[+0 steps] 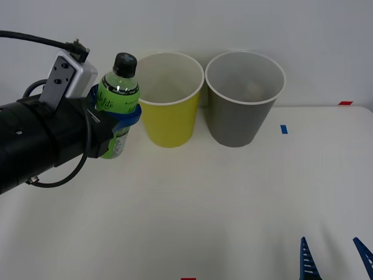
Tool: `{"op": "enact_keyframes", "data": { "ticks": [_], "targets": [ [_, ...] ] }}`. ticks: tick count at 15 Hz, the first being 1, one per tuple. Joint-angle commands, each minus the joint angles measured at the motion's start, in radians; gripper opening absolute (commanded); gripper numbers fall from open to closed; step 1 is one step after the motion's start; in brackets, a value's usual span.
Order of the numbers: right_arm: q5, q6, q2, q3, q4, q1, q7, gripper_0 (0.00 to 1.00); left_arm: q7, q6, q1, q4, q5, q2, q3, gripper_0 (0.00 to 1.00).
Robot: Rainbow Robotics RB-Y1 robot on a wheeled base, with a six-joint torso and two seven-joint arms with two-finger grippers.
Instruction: Put cans in the gray bin and PET bottles in the light green bin.
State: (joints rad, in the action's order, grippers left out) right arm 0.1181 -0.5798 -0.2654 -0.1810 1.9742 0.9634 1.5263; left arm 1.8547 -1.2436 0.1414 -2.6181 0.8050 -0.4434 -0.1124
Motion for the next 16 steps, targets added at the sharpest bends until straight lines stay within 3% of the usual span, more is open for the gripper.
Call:
{"op": "enact_keyframes", "data": {
  "ticks": [1, 4, 16],
  "targets": [
    [0.0, 0.0, 0.0, 0.0, 0.0, 0.0, 0.0, 0.96, -0.017, 0.001, 0.086, 0.013, -0.015, 0.042, -0.007, 0.0],
    [0.0, 0.0, 0.0, 0.0, 0.0, 0.0, 0.0, 0.96, -0.051, 0.042, 0.168, 0.084, -0.026, 0.057, -0.004, 0.0],
    [0.0, 0.0, 0.0, 0.0, 0.0, 0.0, 0.0, 0.96, -0.143, 0.446, 0.373, 0.503, -0.058, 0.055, 0.131, 0.0]
  ]
}}
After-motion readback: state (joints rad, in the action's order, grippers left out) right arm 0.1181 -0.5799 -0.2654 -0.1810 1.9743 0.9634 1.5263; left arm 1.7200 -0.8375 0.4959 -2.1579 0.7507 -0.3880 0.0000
